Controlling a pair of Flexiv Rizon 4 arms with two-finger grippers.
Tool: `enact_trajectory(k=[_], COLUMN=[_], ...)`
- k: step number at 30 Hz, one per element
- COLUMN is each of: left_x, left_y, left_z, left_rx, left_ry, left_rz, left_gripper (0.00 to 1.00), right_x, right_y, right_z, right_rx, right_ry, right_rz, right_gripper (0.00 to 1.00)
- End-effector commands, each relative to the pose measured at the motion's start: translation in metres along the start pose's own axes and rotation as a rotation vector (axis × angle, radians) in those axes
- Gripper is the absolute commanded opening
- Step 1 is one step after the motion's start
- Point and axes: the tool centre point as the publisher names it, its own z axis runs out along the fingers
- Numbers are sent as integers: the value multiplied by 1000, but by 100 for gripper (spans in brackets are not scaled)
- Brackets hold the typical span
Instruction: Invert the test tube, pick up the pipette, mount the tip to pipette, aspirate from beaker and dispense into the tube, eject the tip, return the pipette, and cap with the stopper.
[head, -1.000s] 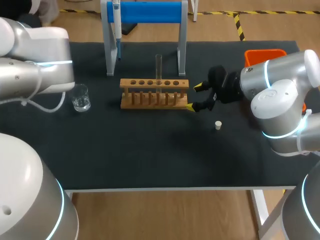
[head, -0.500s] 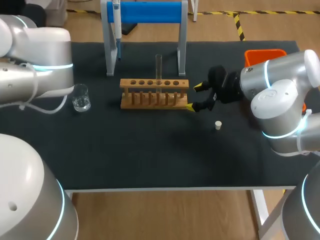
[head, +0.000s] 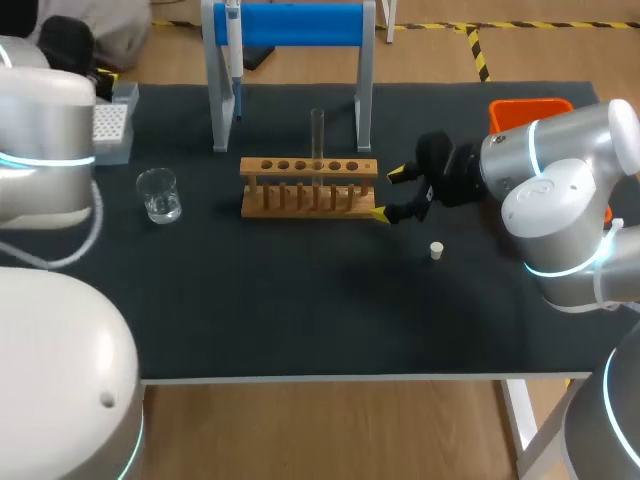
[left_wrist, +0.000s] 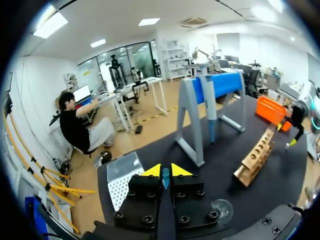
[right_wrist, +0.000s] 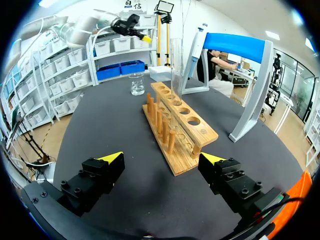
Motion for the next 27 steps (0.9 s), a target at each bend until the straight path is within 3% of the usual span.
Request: enact_trajectory(k=[1,14,18,27], left_x=[-6,-6,30,100], left_y=[-2,-2,-14,-27], left_z=[-38,-38,-66,-112], left_rx=[-19,-19,-28,-77], left_ry=[273,273,372,490], left_rz=[1,1,96,226], left_gripper=[0,0,0,0], right_x=[0,0,0,0], right_y=[0,0,0,0], right_z=[-1,-1,-1,-1], right_rx=[0,0,0,0], right_ry=[1,1,1,1], right_rz=[0,0,0,0], right_gripper=[100,100,100,100])
